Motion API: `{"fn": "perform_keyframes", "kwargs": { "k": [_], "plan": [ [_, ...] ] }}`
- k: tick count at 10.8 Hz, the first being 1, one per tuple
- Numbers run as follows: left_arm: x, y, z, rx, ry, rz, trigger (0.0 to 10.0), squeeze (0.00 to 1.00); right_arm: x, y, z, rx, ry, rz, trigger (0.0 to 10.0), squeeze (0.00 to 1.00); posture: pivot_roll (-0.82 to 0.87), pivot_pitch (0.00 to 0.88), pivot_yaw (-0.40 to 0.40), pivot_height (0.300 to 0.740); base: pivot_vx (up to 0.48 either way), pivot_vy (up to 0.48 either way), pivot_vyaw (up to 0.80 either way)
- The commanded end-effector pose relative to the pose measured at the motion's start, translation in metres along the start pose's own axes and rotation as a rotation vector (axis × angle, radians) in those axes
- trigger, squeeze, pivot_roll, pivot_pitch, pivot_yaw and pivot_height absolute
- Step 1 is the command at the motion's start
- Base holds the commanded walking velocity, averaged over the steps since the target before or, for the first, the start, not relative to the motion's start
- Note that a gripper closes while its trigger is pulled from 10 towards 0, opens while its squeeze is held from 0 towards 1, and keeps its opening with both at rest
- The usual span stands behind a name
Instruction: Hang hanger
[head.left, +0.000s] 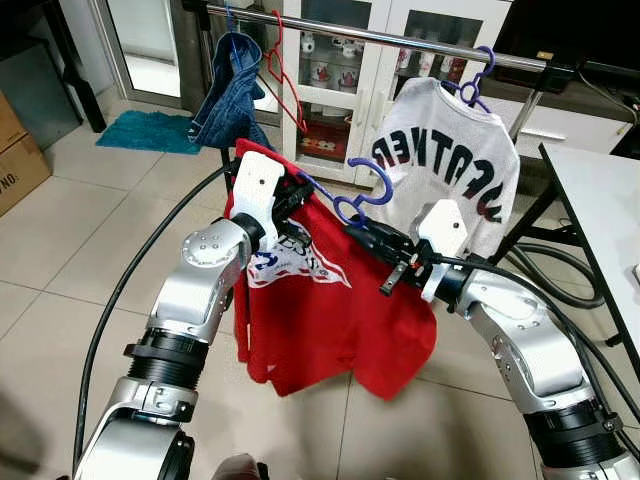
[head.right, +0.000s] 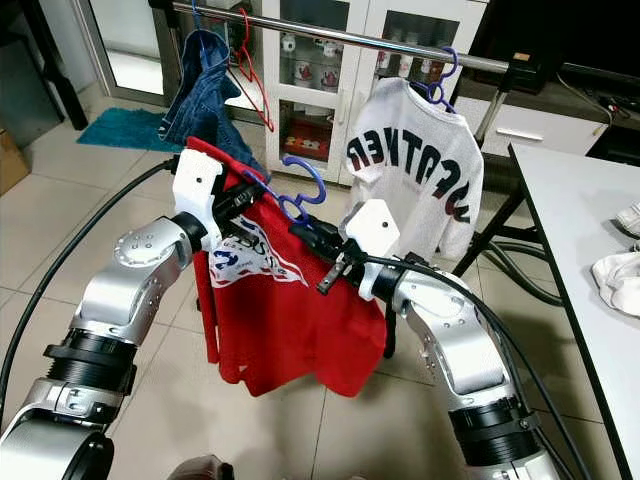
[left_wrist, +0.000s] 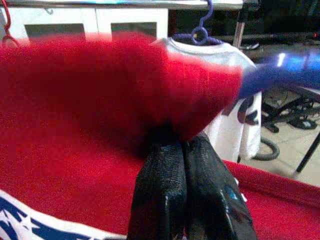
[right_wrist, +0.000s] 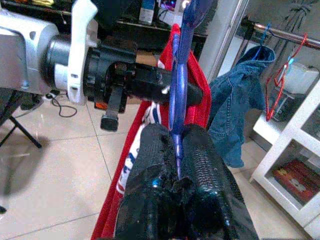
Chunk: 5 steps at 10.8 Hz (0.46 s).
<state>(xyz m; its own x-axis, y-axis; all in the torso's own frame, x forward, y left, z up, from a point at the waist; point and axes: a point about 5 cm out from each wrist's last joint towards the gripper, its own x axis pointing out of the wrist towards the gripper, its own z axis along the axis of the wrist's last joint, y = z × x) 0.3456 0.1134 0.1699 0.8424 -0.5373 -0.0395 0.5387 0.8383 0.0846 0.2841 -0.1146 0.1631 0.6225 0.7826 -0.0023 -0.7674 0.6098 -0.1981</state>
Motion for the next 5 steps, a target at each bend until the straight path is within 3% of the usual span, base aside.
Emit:
{"fn": "perform_keyframes", "kwargs": {
  "k": [1,3,5],
  "plan": [
    [0.001,0.001,0.008,-0.011,-0.048,0.006,0.0,0.0,-0.001,-0.008,0.004,-0.032,0.037,-0.021,10.0,0.0,-0.02,0.0,-0.077,0.74,0.0,0.0,0.0],
    [-0.002,-0.006,0.018,-0.057,-0.12,-0.013,0.0,0.0,-0.006,-0.012,-0.007,-0.017,0.122,-0.062,10.0,0.0,-0.02,0.0,-0.082,0.74,0.0,0.0,0.0],
    [-0.011,-0.02,0.01,-0.065,-0.091,-0.039,0.0,0.0,-0.009,-0.019,-0.02,0.017,0.226,-0.133,10.0,0.0,-0.02,0.0,-0.086,0.74,0.0,0.0,0.0]
  ]
}}
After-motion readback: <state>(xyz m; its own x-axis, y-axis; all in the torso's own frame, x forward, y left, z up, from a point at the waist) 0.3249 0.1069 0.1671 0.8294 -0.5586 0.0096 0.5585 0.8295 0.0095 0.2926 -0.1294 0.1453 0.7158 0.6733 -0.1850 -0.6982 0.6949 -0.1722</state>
